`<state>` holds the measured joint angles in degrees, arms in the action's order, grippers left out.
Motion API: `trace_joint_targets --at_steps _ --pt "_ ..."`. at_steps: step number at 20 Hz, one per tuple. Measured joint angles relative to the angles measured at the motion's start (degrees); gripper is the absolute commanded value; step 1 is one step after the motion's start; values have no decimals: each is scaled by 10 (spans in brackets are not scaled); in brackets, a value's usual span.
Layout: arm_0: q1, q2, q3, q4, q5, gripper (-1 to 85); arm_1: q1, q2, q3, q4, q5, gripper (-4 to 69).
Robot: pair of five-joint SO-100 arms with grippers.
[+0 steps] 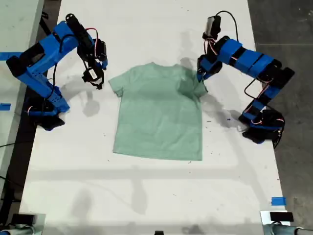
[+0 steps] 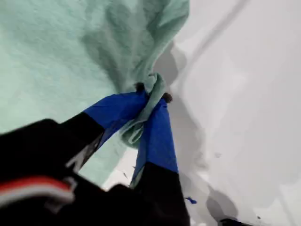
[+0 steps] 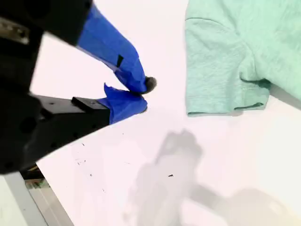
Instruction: Fold tshirt
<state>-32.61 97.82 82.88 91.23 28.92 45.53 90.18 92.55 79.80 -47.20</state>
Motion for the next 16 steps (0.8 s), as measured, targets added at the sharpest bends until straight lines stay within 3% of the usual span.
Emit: trace_joint_targets --at_steps 4,8,9,10,12,16 --pt "9 0 0 -4 0 0 -91 -90 -185 -8 83 -12" --pt "18 0 0 -4 0 0 -130 -229 -285 -75 116 -12" --pt "17 0 0 -4 0 0 -132 -259 -288 -100 119 33" --pt "17 0 0 -4 0 0 -134 -287 -288 -127 121 195" --pt "21 0 0 -4 -1 1 -145 -337 -288 -169 126 354" --pt "28 0 0 -3 -11 8 -163 -349 -326 -137 127 357"
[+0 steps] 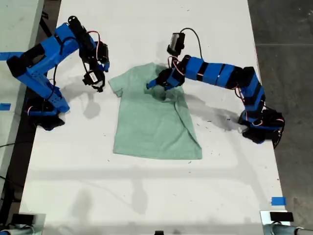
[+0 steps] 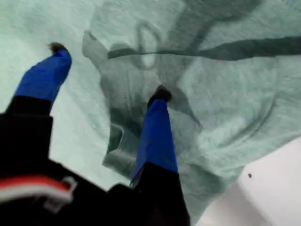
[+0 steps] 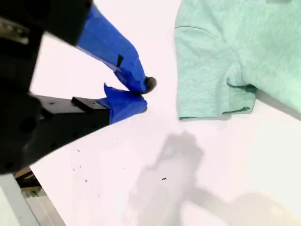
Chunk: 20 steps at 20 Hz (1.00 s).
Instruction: Fold tshirt
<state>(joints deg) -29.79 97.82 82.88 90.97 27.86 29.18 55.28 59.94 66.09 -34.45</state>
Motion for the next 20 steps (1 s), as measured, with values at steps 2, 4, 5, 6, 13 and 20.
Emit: trace_joint_targets --at_steps 2,4,5,6,13,20 --pt "-1 0 0 0 0 32 -7 45 -8 66 0 365" --pt "1 0 0 0 -4 41 -9 126 -9 139 0 360" --pt "2 0 0 0 -4 33 -9 171 -9 172 -1 357" --pt "3 0 0 0 -4 28 -9 218 0 201 -1 352" --pt "13 -19 1 4 3 372 -18 338 121 243 -2 349" --pt "-20 -47 158 -109 59 362 -39 338 122 243 -3 347"
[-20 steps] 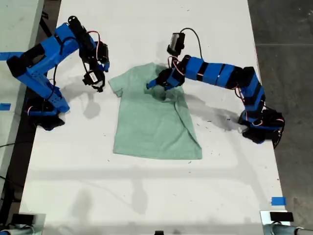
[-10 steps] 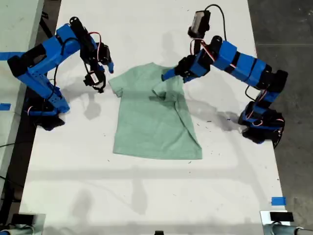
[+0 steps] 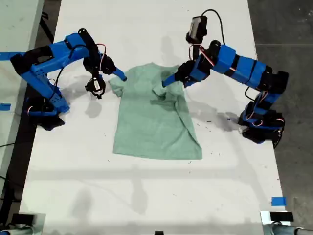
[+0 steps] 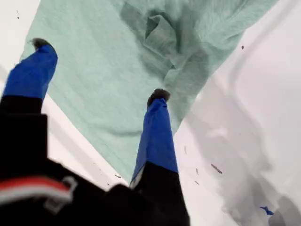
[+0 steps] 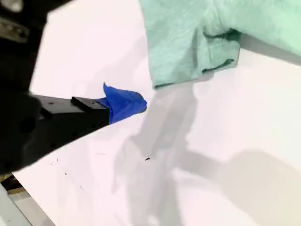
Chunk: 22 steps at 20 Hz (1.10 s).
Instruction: Fold tshirt
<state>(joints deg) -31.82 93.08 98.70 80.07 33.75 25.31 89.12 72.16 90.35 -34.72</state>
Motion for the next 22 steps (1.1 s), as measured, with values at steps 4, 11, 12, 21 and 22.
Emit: trace_joint_targets --at_steps 4,11,12,21,22 --pt "-42 -62 51 -93 26 353 -11 22 20 0 4 347" --pt "-56 -250 -44 -121 52 1 -18 91 105 -1 24 336" --pt "-48 -265 -66 -121 52 1 -18 99 114 -5 26 332" --pt "-42 -113 -54 -73 34 1 -18 138 169 -28 30 323" --pt "-37 -83 -54 -69 34 1 -17 144 176 -29 30 323"
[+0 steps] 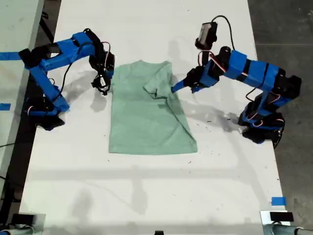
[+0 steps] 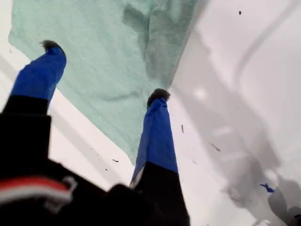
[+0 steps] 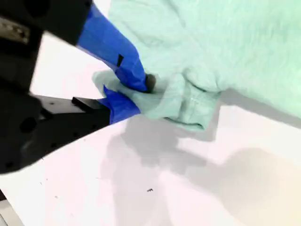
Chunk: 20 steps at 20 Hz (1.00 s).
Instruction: Fold tshirt
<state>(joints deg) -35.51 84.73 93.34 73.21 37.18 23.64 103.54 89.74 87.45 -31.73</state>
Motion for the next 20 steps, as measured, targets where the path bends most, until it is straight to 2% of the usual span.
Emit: trace_joint_targets --at_steps 3,5,7,11,13,14,15,16,18,20 --pt "25 52 -11 -3 8 1 4 11 11 -1 0 322" --pt "66 30 -73 -28 24 1 6 17 18 -3 0 322" --pt "113 -45 -156 -54 49 1 7 17 20 -10 2 321" --pt "184 -285 -429 -59 85 1 7 17 33 -11 8 320" --pt "194 -364 -485 -105 86 1 8 18 41 -12 13 321" --pt "195 -389 -495 -125 86 19 8 24 50 -12 17 321" --pt "193 -410 -500 -143 86 153 8 30 61 -12 18 321" --pt "192 -432 -502 -155 86 242 8 39 69 -12 20 322" --pt "191 -443 -503 -156 86 280 8 61 88 -17 24 323" --pt "191 -432 -503 -115 83 277 8 83 109 -21 24 323"
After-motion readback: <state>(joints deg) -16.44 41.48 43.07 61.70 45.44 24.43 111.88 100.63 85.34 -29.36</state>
